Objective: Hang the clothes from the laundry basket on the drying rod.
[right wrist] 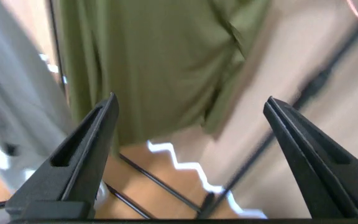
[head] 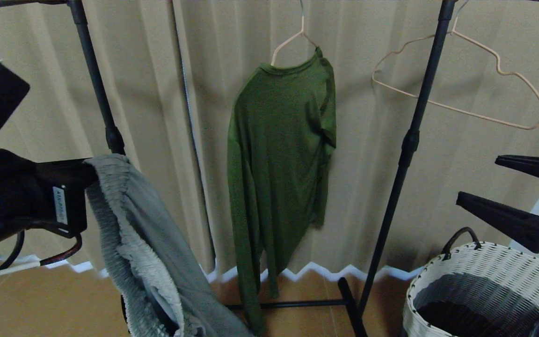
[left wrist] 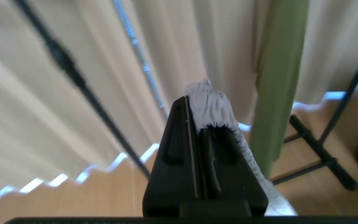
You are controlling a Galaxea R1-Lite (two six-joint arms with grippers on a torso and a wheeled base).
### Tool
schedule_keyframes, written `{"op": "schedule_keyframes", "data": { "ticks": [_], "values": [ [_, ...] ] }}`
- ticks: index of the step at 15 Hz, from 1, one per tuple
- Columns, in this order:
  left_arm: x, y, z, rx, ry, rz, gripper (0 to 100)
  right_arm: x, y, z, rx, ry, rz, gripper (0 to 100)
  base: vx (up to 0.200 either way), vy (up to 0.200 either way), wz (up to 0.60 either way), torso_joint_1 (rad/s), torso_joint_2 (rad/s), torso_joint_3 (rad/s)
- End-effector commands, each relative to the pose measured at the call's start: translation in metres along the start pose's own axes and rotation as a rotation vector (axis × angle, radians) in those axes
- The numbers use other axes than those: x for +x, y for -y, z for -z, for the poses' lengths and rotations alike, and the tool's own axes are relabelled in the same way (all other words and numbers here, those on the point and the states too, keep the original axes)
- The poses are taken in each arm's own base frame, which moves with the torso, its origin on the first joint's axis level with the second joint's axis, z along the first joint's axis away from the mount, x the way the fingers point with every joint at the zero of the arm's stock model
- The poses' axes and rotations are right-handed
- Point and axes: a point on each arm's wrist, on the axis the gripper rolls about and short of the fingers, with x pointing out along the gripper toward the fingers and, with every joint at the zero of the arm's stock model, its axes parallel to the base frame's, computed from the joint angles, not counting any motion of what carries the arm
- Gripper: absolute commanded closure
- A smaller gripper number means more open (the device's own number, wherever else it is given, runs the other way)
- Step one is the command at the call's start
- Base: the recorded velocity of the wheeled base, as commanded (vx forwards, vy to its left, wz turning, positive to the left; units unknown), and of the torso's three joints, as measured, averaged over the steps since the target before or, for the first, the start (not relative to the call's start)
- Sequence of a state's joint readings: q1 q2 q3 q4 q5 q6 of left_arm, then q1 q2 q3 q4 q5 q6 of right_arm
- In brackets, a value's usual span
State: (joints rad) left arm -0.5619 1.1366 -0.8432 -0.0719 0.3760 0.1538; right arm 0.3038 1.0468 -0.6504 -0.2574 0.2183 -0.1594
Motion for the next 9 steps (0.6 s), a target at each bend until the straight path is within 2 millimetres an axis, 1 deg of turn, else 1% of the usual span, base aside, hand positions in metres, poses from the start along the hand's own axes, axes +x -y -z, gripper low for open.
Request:
{"op": "schedule_keyframes", "data": {
  "ticks": [1,3,5,6,7,9],
  "values": [
    [-0.012,-0.007,0.005,-0.013,0.018,-0.02,100,-0.012,0.0,0.005,0.0,0.012,0.029,0,0.0,0.0,0.0,0.0,0.0,0.0],
    [-0.02,-0.009,0.012,-0.013,0.024,-0.018,100,-0.021,0.001,0.01,0.004,0.014,0.068,0,0.0,0.0,0.0,0.0,0.0,0.0],
    [-0.024,-0.009,0.016,-0.011,0.023,-0.016,100,-0.023,0.006,0.015,0.01,0.008,0.119,0,0.0,0.0,0.0,0.0,0.0,0.0],
    [-0.024,-0.009,0.017,-0.011,0.023,-0.016,100,-0.023,0.007,0.016,0.011,0.005,0.123,0,0.0,0.0,0.0,0.0,0.0,0.0],
    [-0.026,-0.01,0.018,-0.012,0.023,-0.014,100,-0.022,0.013,0.021,0.013,0.013,0.188,0,0.0,0.0,0.0,0.0,0.0,0.0],
    [-0.027,-0.01,0.018,-0.013,0.024,-0.015,100,-0.021,0.018,0.022,0.016,0.01,0.218,0,0.0,0.0,0.0,0.0,0.0,0.0]
  ]
}}
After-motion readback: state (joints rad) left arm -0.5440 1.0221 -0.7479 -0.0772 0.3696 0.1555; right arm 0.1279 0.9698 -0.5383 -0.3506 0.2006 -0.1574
